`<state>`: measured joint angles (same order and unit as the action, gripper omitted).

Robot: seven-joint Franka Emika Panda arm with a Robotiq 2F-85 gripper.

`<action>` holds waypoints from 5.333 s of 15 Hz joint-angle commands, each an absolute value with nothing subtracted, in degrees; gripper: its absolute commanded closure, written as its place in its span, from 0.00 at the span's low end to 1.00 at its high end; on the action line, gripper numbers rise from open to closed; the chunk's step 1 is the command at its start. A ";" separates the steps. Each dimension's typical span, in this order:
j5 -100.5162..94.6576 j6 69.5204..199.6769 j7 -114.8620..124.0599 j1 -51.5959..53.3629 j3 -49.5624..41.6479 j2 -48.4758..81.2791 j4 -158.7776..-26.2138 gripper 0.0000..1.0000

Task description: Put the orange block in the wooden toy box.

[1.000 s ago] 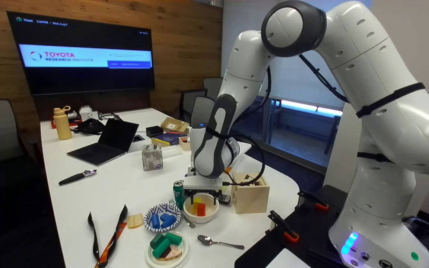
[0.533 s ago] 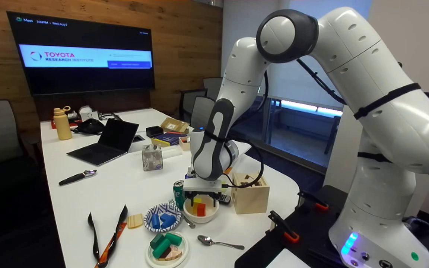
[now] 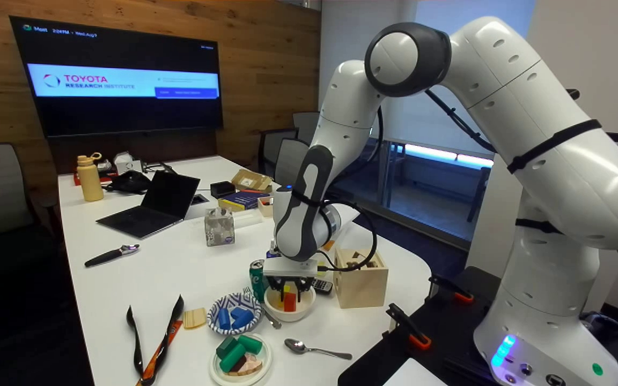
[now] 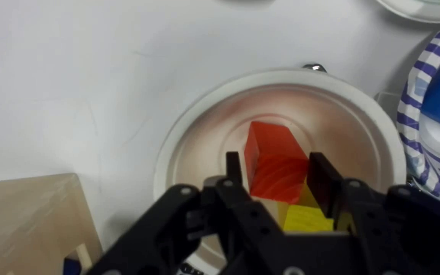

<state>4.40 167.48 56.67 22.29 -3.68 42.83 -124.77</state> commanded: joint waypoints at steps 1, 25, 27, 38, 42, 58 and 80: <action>6.01 167.02 55.38 22.43 -3.64 42.76 -124.35 0.80; -15.01 145.35 38.38 6.63 -7.10 -1.47 -147.06 0.92; -12.96 149.91 33.34 3.17 -7.11 -2.83 -150.64 0.92; 1.57 161.19 20.29 -2.47 -6.35 -2.10 -159.64 0.92; 3.56 164.64 19.92 -3.09 -6.44 0.28 -158.98 0.92; 7.97 165.63 17.55 -4.08 -6.56 9.80 -154.44 0.92; 10.54 163.62 12.76 -4.29 -4.10 11.38 -150.77 0.00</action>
